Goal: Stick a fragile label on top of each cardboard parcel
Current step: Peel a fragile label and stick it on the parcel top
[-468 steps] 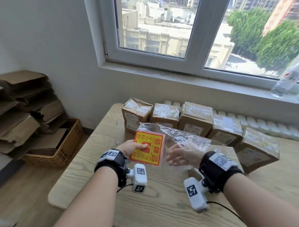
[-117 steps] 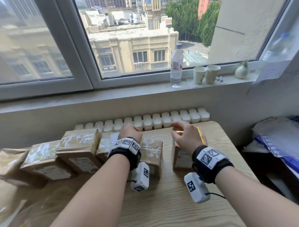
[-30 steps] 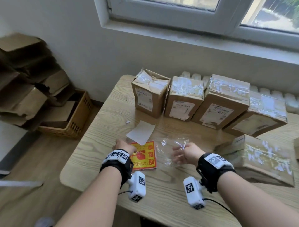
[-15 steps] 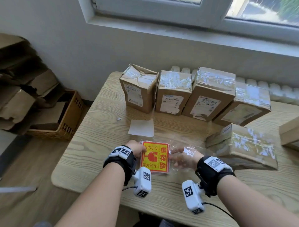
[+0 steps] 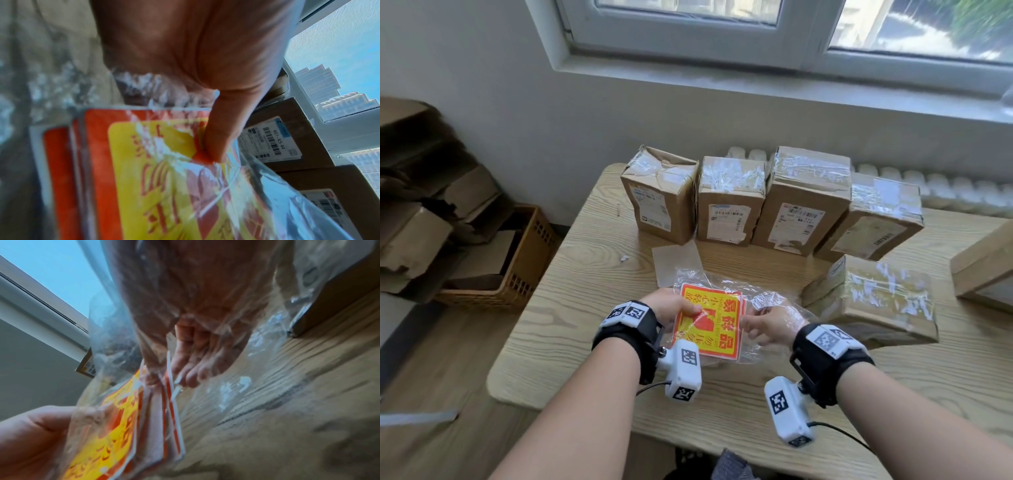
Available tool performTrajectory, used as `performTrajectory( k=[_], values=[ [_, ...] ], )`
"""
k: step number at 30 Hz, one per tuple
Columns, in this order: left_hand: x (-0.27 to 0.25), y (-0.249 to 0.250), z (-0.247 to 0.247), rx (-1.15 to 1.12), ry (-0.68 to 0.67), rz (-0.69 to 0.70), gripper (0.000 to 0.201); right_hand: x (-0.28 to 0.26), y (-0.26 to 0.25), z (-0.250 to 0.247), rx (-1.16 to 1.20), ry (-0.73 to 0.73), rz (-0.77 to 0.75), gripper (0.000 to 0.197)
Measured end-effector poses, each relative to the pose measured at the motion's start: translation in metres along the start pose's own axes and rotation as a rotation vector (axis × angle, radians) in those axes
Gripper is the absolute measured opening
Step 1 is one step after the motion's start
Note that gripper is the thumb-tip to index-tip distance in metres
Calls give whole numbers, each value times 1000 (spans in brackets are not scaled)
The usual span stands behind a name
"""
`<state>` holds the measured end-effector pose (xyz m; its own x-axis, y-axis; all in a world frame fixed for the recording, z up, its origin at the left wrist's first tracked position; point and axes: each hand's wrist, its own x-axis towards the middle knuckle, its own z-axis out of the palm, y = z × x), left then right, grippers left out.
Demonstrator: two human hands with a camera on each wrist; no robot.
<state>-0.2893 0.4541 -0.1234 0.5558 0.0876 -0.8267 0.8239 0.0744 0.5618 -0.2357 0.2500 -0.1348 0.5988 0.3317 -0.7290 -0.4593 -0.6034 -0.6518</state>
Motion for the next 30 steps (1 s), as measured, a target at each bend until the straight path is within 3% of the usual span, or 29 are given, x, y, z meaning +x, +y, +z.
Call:
performTrajectory(
  k=[3,8,11,13,14,18,21,26,30],
  values=[
    [-1,2,-1,23,27,22,24,-9,-7,4,30,-3,0,11],
    [0,4,-1,96,81,44,15,-19,-17,7,-53,-91,-13,32],
    [0,5,-2,118,52,38,21,-15,-18,7,-39,-33,-17,48],
    [4,4,-5,155,27,30,43,-16,-20,6,-53,-17,-25,36],
    [5,4,-7,153,25,30,44,-16,-19,6,-56,-20,-22,29],
    [-2,8,-7,137,77,52,18,-18,-20,5,-5,-4,-43,40],
    [-4,9,-6,158,83,49,16,-18,-23,3,27,19,-62,48],
    [-2,7,-5,170,92,54,23,-22,-28,3,37,-29,-41,30],
    [-3,6,-5,152,71,59,28,-24,-26,6,-12,-51,-14,30]
  ],
)
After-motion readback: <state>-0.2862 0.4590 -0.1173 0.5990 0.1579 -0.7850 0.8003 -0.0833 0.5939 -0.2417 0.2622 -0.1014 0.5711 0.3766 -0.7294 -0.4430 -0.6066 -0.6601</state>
